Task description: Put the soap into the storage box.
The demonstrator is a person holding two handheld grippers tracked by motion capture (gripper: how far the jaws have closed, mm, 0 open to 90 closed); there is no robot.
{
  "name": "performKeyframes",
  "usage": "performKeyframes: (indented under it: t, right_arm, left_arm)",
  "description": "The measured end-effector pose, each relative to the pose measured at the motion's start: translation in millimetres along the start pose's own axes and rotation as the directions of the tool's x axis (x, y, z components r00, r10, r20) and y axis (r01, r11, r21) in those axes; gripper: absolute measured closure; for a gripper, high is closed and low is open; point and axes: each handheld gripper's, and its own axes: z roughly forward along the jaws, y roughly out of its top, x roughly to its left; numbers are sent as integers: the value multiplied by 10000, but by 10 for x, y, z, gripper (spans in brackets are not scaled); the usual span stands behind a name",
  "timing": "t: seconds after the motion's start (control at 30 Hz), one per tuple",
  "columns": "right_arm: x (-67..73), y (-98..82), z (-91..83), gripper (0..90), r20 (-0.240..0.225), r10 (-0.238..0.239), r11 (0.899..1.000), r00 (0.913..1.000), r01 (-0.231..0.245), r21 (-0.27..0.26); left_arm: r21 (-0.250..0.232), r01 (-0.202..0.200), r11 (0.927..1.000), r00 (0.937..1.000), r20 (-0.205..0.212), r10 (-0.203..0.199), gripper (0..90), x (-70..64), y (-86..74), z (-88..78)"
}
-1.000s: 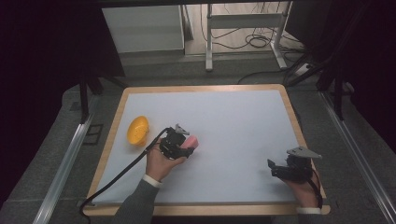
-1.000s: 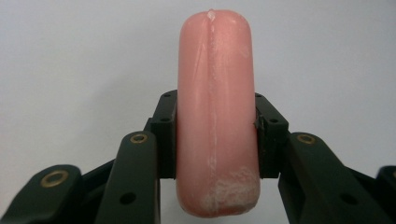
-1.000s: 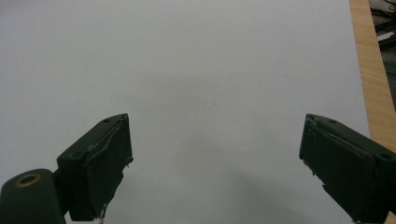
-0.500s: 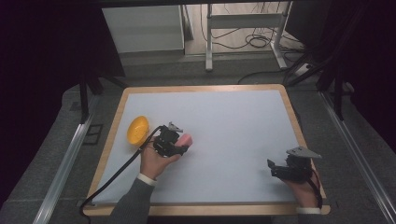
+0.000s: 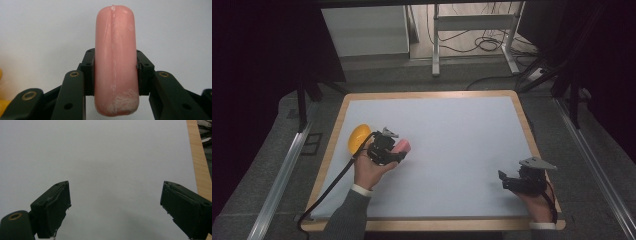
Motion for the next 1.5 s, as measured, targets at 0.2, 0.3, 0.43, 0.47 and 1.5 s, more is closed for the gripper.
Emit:
performKeyframes:
  t: [0.2, 0.3, 0.43, 0.47, 1.5]
  right_arm:
    - [12, 1, 9, 90, -5, -27, 10000, 10000, 27, 88]
    - [8, 1, 7, 90, 7, -4, 10000, 10000, 4, 67]
    - [4, -1, 7, 90, 30, -1, 10000, 10000, 1, 77]
    - [4, -1, 7, 90, 30, -1, 10000, 10000, 1, 77]
    - [3, -5, 14, 90, 53, 29, 9998, 10000, -30, 172]
  left_arm:
    - [-116, 140, 9998, 9998, -150, -142, 604, 79, -12, -53]
    - [-142, 207, 9997, 9996, -173, -209, 603, 102, -7, -70]
    - [-177, 228, 9996, 9995, -202, -232, 603, 126, -3, -88]
    - [-195, 275, 9994, 9994, -223, -280, 603, 137, -4, -94]
    - [-402, 1013, 9940, 9924, -658, -1038, 603, 541, -39, -298]
